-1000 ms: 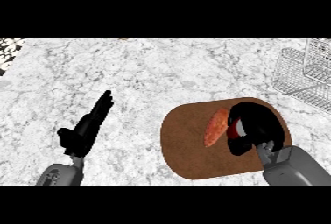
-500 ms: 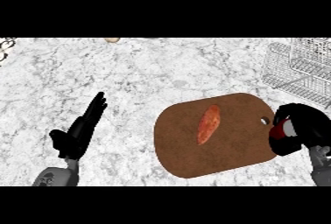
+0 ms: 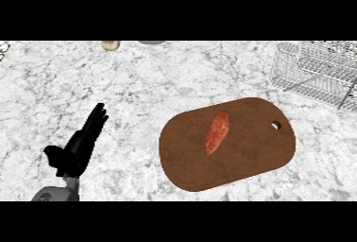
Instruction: Pick the can from the cutting board and place it in the tiered basket
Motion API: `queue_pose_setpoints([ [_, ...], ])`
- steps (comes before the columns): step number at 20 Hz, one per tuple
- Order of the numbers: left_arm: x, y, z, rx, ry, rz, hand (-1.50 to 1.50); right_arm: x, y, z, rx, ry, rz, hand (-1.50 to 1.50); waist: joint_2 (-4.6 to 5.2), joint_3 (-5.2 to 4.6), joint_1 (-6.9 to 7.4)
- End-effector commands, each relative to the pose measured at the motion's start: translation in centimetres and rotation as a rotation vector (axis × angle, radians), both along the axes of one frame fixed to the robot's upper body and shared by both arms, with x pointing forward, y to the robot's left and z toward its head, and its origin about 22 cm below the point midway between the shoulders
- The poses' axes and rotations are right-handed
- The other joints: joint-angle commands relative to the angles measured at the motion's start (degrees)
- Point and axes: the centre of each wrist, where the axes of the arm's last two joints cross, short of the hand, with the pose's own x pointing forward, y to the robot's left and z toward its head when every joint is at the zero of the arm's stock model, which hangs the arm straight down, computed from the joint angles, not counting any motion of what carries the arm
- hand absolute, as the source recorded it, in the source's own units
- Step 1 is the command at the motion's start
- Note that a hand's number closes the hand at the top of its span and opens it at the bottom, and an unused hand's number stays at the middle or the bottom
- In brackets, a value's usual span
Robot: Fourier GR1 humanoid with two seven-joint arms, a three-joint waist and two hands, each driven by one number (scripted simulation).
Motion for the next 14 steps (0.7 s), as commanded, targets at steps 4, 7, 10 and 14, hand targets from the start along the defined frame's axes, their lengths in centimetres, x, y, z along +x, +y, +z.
queue_pose_setpoints([
  [4,0.5,-0.7,0.8,-0.009,-0.009,-0.051,0.0,-5.1,-9.5,6.2,0.104,-0.376,0.069,1.5,0.38,-0.25,3.21],
  [7,1.2,-2.3,1.0,0.009,-0.01,-0.113,0.0,-6.9,-13.0,9.9,0.149,-0.386,0.076,1.5,1.0,-0.38,5.99],
  [10,1.1,-3.0,0.7,0.006,-0.016,-0.127,0.0,-7.4,-14.5,11.1,0.152,-0.393,0.059,1.5,1.01,-0.51,7.26],
  [14,1.8,-3.7,0.9,0.005,-0.009,-0.152,0.0,-5.2,-14.0,15.2,0.208,-0.44,0.044,1.5,1.28,-0.52,8.7],
])
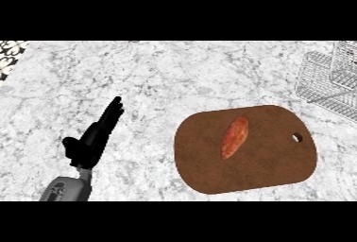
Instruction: Pick the can from the cutting board and place it in the tiered basket
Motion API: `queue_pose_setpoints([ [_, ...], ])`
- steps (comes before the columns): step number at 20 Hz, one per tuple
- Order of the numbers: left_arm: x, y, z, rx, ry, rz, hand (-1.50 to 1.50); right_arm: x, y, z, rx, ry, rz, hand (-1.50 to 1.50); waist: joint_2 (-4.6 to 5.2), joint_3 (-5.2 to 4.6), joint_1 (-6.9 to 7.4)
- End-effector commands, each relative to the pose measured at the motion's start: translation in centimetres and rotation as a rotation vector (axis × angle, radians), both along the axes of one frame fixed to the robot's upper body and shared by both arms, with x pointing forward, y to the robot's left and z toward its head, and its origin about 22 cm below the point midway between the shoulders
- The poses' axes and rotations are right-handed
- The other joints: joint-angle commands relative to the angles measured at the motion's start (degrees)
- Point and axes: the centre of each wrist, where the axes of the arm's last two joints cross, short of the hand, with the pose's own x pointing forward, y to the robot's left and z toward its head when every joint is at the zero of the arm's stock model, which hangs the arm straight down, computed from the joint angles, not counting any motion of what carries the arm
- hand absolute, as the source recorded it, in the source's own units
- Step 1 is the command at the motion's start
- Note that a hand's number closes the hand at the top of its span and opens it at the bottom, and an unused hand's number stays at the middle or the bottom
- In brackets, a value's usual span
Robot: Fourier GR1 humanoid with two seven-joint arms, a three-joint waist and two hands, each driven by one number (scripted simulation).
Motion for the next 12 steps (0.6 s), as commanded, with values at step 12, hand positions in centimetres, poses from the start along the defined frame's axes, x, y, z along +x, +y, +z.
queue_pose_setpoints([
  [12,0.9,-1.8,0.3,0.012,-0.026,-0.05,0.0,10.6,5.6,4.1,0.08,0.031,0.034,1.5,0.58,-0.09,2.91],
])
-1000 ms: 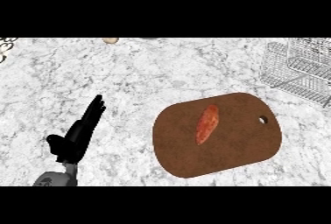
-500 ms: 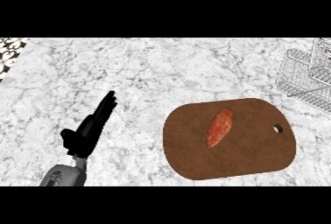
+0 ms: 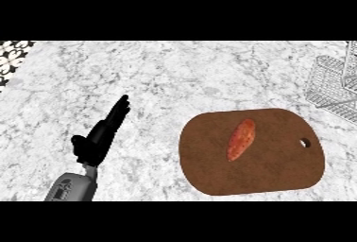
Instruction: Pick the can from the cutting board and place it in the tiered basket
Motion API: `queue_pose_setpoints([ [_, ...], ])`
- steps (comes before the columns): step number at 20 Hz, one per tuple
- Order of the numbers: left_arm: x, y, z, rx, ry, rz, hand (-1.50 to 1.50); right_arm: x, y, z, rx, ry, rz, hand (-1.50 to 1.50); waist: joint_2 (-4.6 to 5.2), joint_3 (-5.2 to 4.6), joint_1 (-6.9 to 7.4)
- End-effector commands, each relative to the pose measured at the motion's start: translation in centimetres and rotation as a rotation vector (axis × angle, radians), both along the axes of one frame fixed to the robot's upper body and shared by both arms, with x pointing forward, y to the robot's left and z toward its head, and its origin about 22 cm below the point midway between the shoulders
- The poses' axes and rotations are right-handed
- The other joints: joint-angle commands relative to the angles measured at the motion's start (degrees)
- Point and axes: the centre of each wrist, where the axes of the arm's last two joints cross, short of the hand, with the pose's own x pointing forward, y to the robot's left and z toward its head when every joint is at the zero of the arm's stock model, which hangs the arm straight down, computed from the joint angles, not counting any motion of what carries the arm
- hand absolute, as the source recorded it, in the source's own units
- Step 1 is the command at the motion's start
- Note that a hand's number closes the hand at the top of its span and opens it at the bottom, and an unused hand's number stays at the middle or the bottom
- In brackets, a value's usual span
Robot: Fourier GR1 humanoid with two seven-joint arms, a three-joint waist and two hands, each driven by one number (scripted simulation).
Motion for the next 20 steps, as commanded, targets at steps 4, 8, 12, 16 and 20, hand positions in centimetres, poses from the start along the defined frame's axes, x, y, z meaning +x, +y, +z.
queue_pose_setpoints([
  [4,1.0,0.0,0.7,0.009,0.006,-0.016,0.0,6.2,4.0,-1.6,-0.008,0.072,0.06,1.5,0.22,0.06,0.22],
  [8,-0.5,-0.9,0.7,-0.004,0.013,-0.017,0.0,7.9,5.1,-1.9,0.004,0.082,0.077,1.5,0.13,0.11,0.51],
  [12,-0.1,0.1,0.4,0.002,0.008,0.004,0.0,10.6,7.6,-2.3,0.025,0.104,0.099,1.5,0.08,0.07,-0.01],
  [16,-1.3,0.0,-0.5,0.008,-0.011,0.006,0.0,11.7,8.2,-4.5,0.095,0.09,0.134,1.5,0.03,0.08,-0.35],
  [20,-0.3,-1.2,0.1,-0.007,0.002,-0.004,0.0,13.4,10.1,-5.4,0.181,0.085,0.139,1.5,0.18,0.1,-0.24],
])
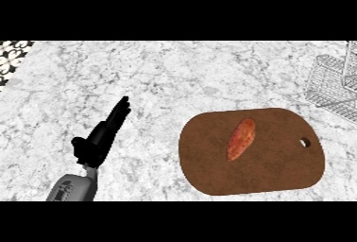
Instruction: Pick the can from the cutting board and place it in the tiered basket
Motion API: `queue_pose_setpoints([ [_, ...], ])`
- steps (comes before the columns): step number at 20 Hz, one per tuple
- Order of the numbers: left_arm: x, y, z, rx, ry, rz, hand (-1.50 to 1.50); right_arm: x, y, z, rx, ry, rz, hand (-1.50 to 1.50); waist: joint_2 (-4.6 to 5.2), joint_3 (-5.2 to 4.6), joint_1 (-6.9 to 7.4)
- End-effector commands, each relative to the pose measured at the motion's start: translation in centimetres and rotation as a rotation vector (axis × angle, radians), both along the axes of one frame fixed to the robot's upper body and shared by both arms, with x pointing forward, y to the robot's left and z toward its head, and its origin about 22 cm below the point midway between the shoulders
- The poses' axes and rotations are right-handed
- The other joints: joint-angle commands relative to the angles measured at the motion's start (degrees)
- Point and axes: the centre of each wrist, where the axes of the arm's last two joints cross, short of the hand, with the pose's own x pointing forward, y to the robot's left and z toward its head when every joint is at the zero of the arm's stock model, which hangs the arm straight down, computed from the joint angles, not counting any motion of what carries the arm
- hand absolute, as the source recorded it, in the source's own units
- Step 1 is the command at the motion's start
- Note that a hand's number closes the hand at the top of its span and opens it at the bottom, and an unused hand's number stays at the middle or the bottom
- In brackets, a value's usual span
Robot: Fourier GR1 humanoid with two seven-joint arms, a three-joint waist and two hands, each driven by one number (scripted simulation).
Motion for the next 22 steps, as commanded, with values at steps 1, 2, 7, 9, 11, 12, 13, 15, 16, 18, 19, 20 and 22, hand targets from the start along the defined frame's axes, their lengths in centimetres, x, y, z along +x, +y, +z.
queue_pose_setpoints([
  [1,0.5,0.7,0.1,0.004,0.016,-0.002,0.0,2.2,2.6,-2.1,0.112,0.018,0.026,1.5,0.04,0.0,-0.17],
  [2,-0.3,-0.3,1.8,0.015,0.0,0.01,0.0,1.1,1.0,-0.4,0.114,0.021,0.022,1.5,-0.2,0.05,0.06],
  [7,0.9,0.3,0.3,-0.006,0.007,0.023,0.0,1.8,1.4,-2.6,0.399,0.206,-0.028,-1.5,-0.11,-0.02,-0.96],
  [9,-0.3,0.4,0.3,-0.008,0.016,0.01,0.0,1.7,1.4,-0.8,0.448,0.186,-0.031,-1.5,-0.27,0.0,-0.43],
  [11,1.2,1.2,1.0,0.006,0.004,0.022,0.0,1.7,1.5,0.4,0.489,0.162,-0.036,-1.5,-0.21,-0.03,-0.83],
  [12,-0.9,1.7,-1.3,0.011,0.023,0.031,0.0,0.0,-1.0,-0.7,0.507,0.147,-0.064,-1.5,-0.06,0.01,-0.68],
  [13,0.0,0.6,1.0,0.013,-0.011,0.022,0.0,1.0,0.4,-1.8,0.496,0.107,-0.073,-1.5,-0.21,0.03,-0.64],
  [15,0.1,0.2,0.1,-0.01,0.004,0.032,0.0,0.1,-0.9,-1.6,0.496,0.051,-0.129,-1.5,-0.13,0.02,-0.97],
  [16,0.2,1.2,-0.4,-0.009,0.0,0.027,0.0,-0.2,-1.0,0.2,0.461,-0.033,-0.176,-1.5,0.09,0.01,-0.68],
  [18,-0.2,2.5,-0.7,-0.004,-0.001,0.012,0.0,-2.0,-2.8,2.4,0.408,-0.107,-0.281,-1.5,0.13,-0.02,-0.68],
  [19,-1.0,0.5,-0.9,-0.011,0.003,0.028,0.0,-2.8,-3.9,1.6,0.386,-0.121,-0.345,-1.5,-0.18,0.02,-0.99],
  [20,0.3,1.4,1.1,0.0,-0.001,0.017,0.0,-3.5,-4.7,1.2,0.349,-0.161,-0.404,-1.5,0.01,0.11,-0.72],
  [22,0.4,1.0,0.2,0.004,0.004,0.02,0.0,-5.0,-6.0,2.3,0.299,-0.25,-0.505,-1.5,0.43,0.12,-0.89],
])
